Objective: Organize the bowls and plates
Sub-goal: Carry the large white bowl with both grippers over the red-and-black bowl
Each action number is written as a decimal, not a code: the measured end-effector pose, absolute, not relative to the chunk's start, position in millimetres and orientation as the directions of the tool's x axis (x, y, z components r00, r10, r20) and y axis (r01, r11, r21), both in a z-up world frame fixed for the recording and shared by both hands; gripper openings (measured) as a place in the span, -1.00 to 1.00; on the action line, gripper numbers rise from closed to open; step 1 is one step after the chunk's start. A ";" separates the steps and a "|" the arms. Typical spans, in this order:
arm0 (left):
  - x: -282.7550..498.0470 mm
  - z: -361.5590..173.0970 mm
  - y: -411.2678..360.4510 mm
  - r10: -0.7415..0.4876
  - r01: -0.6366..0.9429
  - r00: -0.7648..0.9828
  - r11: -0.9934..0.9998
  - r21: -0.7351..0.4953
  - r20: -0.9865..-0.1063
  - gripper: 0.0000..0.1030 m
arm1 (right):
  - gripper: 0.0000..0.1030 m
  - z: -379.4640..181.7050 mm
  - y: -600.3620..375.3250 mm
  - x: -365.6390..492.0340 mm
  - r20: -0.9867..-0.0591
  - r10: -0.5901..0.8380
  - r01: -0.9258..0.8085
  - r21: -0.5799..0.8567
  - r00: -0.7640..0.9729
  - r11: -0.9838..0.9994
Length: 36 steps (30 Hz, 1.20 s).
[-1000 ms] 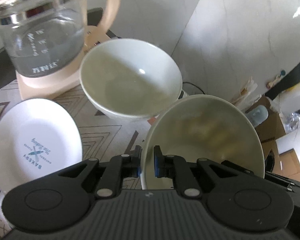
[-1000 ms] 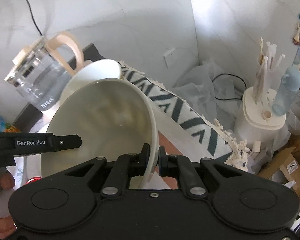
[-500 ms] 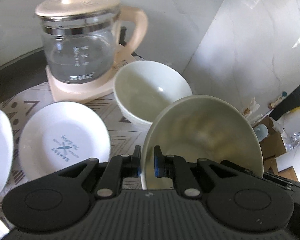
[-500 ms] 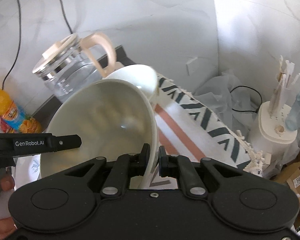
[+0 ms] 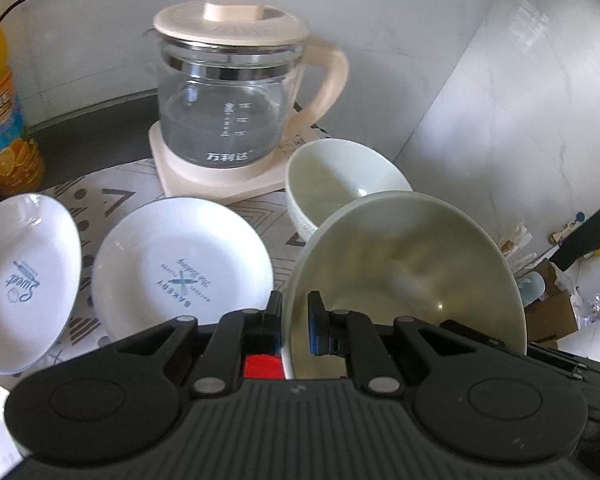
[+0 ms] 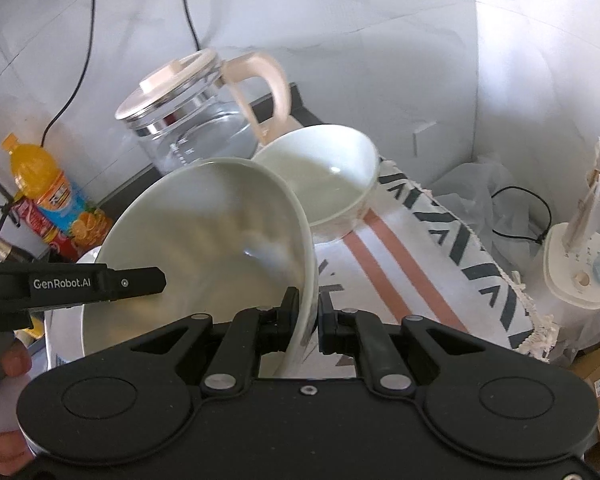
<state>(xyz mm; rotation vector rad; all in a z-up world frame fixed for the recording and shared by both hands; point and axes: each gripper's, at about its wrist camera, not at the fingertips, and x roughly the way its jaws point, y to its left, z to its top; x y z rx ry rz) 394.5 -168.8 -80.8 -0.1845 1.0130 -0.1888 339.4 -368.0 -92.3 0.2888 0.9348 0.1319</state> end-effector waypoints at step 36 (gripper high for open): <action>321.0 -105.7 -104.6 -0.153 -0.119 0.430 0.967 -0.224 -0.890 -0.72 | -0.51 -109.4 -301.0 316.7 -0.844 0.337 -0.209 0.271 0.417 0.939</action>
